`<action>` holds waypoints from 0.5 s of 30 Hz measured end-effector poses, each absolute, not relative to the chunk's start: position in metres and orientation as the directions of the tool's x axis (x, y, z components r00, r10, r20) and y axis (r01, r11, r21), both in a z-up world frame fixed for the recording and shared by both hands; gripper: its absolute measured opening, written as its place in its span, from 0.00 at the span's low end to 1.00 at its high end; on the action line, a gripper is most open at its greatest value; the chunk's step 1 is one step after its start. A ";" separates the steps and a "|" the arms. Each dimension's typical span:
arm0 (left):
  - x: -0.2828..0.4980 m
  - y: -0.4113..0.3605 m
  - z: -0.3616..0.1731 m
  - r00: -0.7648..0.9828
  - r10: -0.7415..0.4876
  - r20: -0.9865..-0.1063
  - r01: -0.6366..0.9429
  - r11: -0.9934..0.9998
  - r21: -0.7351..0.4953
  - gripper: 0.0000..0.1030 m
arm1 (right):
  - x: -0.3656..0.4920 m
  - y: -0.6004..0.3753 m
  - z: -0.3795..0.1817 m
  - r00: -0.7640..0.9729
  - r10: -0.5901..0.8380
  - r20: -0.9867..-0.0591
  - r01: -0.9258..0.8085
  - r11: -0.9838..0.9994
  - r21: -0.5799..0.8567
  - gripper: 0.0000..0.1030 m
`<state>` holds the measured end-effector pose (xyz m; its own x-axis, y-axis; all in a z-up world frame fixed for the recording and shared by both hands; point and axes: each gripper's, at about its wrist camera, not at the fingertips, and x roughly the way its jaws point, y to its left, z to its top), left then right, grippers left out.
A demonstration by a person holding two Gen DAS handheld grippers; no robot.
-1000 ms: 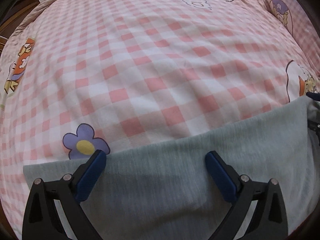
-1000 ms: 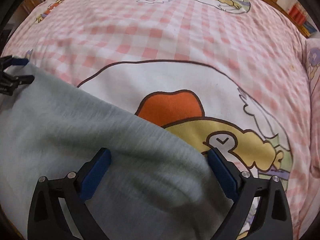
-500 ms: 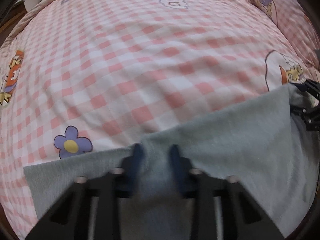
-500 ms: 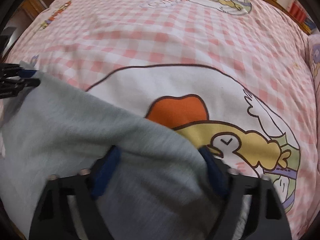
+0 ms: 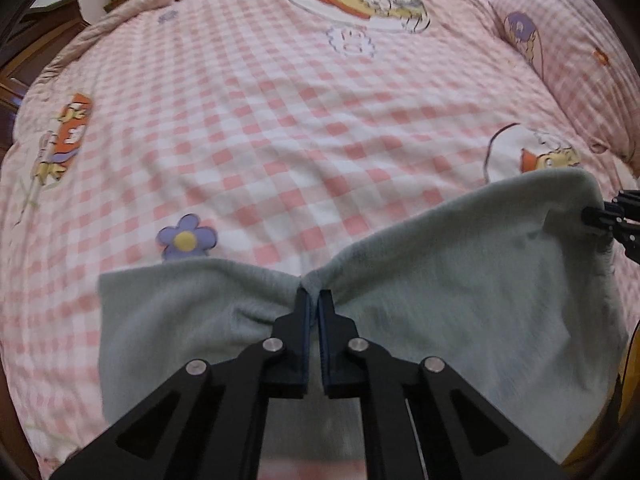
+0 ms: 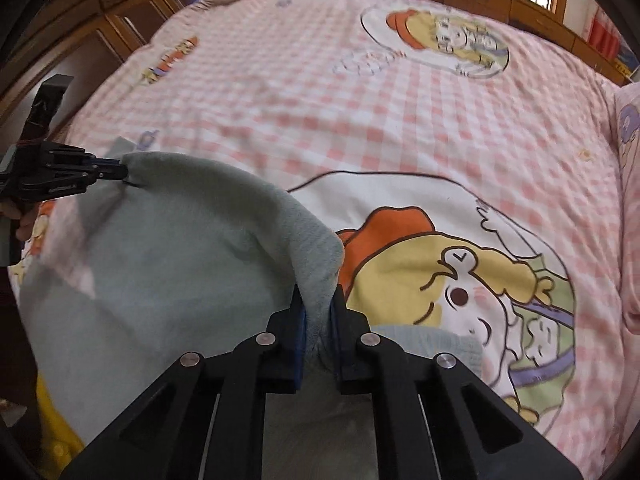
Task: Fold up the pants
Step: 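Lift the gripped edge with both grippers and fold it over the pants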
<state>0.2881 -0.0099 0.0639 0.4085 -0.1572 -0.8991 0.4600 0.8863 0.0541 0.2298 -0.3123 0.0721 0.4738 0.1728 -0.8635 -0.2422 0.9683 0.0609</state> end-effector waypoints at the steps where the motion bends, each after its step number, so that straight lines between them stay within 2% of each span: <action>1: 0.285 -0.006 0.070 0.418 -0.161 -0.894 0.455 0.889 0.053 0.04 | 0.221 -0.310 0.078 0.481 0.176 -0.859 -0.252 0.966 0.057 0.10; 15: 0.148 0.029 0.126 0.535 -0.171 -0.828 0.370 0.928 0.048 0.04 | 0.120 -0.288 0.106 0.520 0.211 -0.828 -0.321 0.946 0.040 0.10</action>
<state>0.1482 0.0289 0.1263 0.5347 -0.1709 -0.8276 0.3705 0.9276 0.0478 0.1204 -0.2878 0.1061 0.5197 0.2112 -0.8278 -0.3210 0.9462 0.0399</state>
